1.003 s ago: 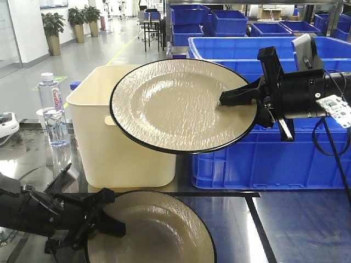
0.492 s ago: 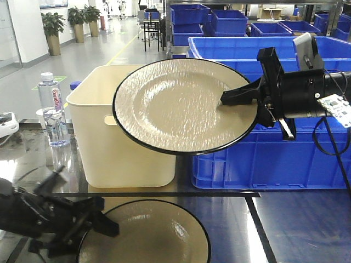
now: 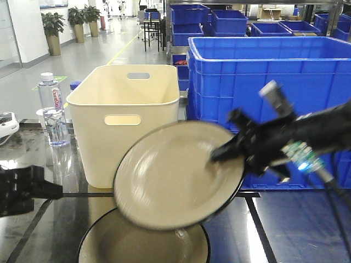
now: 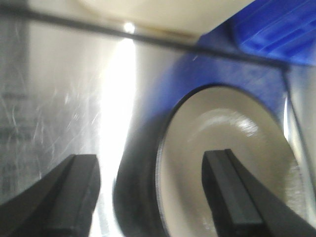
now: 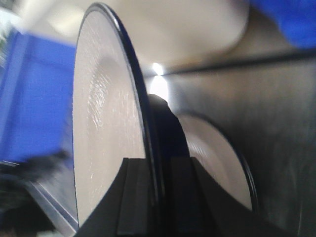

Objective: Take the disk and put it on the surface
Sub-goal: 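Lower the right gripper's plate onto the plate on the table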

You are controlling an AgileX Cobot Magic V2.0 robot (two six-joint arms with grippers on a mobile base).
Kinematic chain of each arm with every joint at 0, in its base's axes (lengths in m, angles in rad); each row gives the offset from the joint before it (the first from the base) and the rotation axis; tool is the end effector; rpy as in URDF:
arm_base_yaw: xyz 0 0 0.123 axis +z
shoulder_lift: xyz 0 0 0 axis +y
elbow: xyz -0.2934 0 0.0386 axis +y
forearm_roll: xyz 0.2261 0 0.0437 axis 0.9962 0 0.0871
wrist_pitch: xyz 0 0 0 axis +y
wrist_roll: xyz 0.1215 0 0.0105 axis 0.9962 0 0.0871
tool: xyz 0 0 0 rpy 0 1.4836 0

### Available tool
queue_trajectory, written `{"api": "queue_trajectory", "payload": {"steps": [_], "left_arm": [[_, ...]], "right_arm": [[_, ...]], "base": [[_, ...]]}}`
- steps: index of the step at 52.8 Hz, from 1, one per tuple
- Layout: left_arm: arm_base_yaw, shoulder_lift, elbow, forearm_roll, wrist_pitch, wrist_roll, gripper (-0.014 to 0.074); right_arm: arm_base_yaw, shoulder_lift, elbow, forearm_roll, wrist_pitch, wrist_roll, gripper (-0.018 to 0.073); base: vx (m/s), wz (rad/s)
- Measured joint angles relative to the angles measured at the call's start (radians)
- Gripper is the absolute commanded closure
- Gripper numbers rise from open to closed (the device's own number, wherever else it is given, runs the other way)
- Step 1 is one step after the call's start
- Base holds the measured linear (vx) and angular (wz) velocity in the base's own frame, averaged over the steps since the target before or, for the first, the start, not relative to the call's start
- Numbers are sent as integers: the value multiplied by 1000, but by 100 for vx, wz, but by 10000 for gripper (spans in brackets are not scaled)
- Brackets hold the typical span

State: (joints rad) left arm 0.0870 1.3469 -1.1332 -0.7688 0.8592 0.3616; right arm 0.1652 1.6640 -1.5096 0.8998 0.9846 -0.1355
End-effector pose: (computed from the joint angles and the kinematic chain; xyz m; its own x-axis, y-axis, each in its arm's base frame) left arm 0.2778 -0.0403 0.3365 -0.7713 -0.2383 -0.5901 0.1315 0.8475 -0.5142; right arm 0.3409 0.1375 0.3524 -0.8987 0.2002 -0.3902 -0.1734 0.6550 0.7355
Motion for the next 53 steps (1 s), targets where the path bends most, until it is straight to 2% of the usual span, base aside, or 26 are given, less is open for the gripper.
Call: {"api": "queue_trajectory", "payload": {"steps": [10,16,24,33,42,47,53], "left_arm": [[0,-77,0,0,-18,0,64],[0,-91,0,0,-18,0,64],[0,-93,0,0,-18,0,64],[0,-93,0,0,-18,0,64],[0,-93,0,0,-18,0,64],[0,-93,0,0,-18,0,64],[0,-93,0,0,-17,0,64]], "right_arm": [[128,7,89,-13,-90,-43,562],[162,15,101,-28,-118,-62,554],[175,45,102,-44,-123,-63,491],[175,88,102,-49,-115,-63,343],[175,115,102,-38,-114,-79,130],[175,117,96,-81,-106,-127,50],[175,118,60,-209,-72,-140,1]], "base": [[0,0],[0,0],[0,0],[0,0],[0,0],[0,0],[0,0]]}}
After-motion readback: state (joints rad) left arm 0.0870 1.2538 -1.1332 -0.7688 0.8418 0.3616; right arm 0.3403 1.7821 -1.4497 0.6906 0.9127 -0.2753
